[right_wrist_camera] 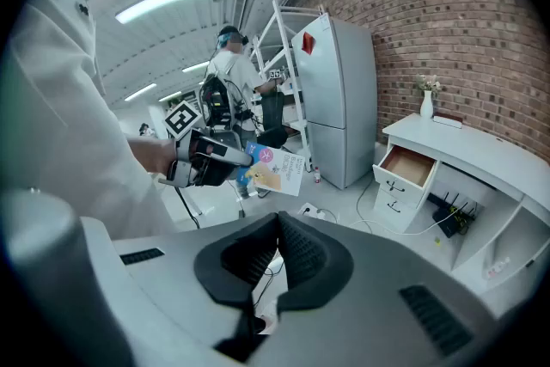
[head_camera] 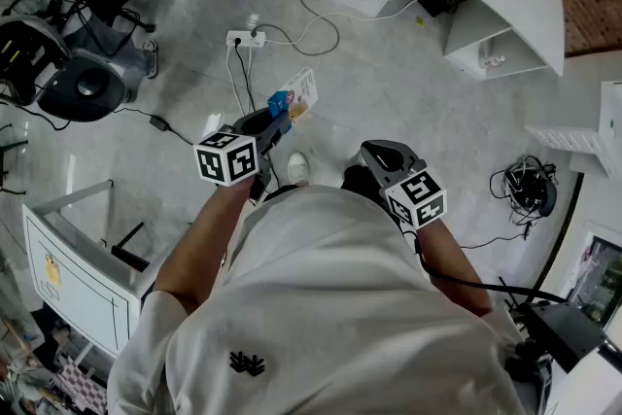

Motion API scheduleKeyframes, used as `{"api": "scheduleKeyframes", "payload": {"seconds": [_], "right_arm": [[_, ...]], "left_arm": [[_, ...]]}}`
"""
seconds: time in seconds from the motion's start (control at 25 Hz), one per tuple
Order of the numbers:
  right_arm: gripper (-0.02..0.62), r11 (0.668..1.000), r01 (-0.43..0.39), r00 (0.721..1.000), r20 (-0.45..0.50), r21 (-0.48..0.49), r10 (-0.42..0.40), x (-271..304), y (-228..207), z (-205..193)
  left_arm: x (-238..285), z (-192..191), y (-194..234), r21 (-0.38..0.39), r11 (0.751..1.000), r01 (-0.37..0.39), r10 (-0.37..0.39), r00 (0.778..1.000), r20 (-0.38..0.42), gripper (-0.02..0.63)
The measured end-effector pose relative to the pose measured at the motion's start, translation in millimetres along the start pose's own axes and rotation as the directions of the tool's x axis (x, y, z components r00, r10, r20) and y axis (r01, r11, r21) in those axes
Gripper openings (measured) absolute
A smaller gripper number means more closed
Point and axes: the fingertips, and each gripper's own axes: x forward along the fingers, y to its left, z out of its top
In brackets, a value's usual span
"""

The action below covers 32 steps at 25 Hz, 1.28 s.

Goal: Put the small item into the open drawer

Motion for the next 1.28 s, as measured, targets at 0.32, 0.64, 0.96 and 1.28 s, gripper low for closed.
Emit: {"api": "scheduleKeyframes", "payload": {"seconds": [0.32,0.64,0.96,1.28], "right_arm": [[0.029,0.999,0.02,1.0,0.004,0.041,-0.02,-2,-25,0],[0.031,0.999,-0.028,0.998,0.048,0.037,0.026,4,-159,47],[0.082,0.998,-0.051,0.996,0.072,0.036,0.049,25,-302,88],[0.092,0.994,-0.048,0.999,0.03,0.101,0.046,33,-409,92]], "left_arm": [[26,1,14,0.05,0.998,-0.047,0.05,0.997,-0.056,0.104],[129,80,5,0.109,0.985,-0.132,0.14,0.987,-0.077,0.104],[248,178,19,0.175,0.963,-0.205,0.221,0.972,-0.075,0.104],[367,245,35,0.175,0.954,-0.243,0.262,0.961,-0.094,0.104]]}}
